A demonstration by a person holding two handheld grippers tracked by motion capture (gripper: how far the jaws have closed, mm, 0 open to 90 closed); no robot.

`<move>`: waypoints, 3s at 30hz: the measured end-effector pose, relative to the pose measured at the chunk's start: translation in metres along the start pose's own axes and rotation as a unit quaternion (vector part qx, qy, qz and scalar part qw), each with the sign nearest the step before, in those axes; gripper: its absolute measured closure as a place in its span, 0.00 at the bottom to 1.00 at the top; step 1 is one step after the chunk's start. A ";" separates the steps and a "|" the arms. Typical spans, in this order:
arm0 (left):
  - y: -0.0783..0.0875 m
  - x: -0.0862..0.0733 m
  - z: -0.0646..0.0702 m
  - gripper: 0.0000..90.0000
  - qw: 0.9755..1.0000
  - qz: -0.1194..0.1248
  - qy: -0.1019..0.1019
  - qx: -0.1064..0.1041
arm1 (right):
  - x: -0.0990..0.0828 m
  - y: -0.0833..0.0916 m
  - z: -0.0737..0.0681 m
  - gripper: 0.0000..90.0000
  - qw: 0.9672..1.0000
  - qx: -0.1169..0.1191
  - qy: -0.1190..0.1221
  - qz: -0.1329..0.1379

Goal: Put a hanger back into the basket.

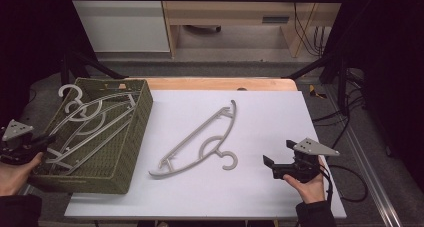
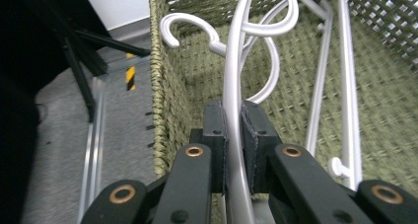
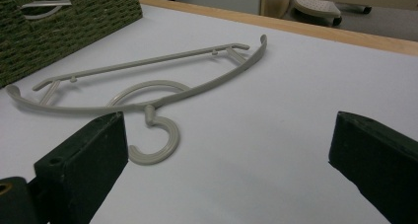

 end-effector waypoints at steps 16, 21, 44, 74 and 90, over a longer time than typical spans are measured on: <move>-0.004 0.004 0.009 0.80 0.998 -0.064 -0.013 -0.026 | 0.001 0.002 0.000 0.02 1.000 0.001 -0.001 0.003; 0.003 0.010 0.016 0.72 0.999 -0.034 -0.010 -0.035 | 0.001 0.001 0.000 0.02 1.000 -0.002 -0.001 0.003; 0.031 0.064 0.138 0.30 0.983 0.098 -0.059 -0.140 | 0.002 0.004 0.000 0.02 1.000 0.002 -0.003 0.007; -0.028 0.074 0.319 0.30 0.949 0.019 -0.190 -0.252 | 0.002 0.005 0.000 0.02 1.000 0.003 -0.002 0.010; -0.083 0.055 0.350 0.55 0.940 -0.077 -0.226 -0.244 | 0.002 0.003 -0.002 0.02 1.000 0.006 0.001 0.007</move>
Point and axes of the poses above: each handheld gripper's, and its own axes: y roughly backward along the jaws, x roughly out of its top, z roughly to its right, the point moved 4 cm from there along -y, roughly forward along the jaws, and after that the axes turned 8 degrees about -z, right-handed, at the moved point
